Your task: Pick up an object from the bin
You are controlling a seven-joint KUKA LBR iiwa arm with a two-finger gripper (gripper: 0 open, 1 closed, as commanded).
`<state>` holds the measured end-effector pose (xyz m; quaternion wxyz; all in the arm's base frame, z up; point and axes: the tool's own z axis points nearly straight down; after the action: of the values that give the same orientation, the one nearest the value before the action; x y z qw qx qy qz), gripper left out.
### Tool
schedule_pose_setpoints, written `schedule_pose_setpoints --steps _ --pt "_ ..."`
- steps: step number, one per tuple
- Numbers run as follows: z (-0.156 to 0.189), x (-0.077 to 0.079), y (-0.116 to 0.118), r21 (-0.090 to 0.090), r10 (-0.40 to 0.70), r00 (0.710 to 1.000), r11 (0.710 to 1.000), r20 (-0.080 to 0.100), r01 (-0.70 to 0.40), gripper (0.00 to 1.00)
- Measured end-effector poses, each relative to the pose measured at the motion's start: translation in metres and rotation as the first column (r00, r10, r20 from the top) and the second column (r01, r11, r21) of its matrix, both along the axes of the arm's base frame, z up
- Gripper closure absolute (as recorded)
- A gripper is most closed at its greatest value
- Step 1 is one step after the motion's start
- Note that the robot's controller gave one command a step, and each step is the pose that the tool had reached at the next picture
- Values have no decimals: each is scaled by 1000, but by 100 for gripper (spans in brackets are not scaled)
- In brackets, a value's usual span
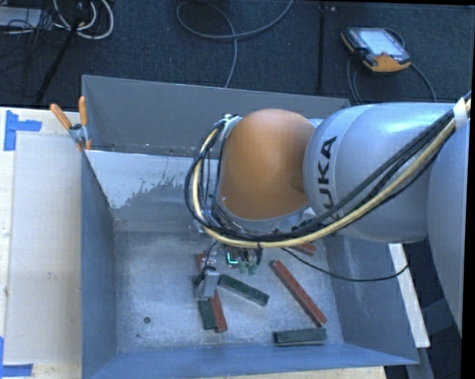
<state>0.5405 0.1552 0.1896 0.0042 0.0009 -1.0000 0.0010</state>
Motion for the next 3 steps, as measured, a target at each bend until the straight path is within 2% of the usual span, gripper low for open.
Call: schedule_pose_setpoints --steps 1,2,3 --pt "4 2 0 2 -3 1000 1000 7 3 0" --pt "-13 -1 -16 4 92 996 996 16 -92 0" --pt "-74 5 -40 -1 256 967 967 12 -256 0"
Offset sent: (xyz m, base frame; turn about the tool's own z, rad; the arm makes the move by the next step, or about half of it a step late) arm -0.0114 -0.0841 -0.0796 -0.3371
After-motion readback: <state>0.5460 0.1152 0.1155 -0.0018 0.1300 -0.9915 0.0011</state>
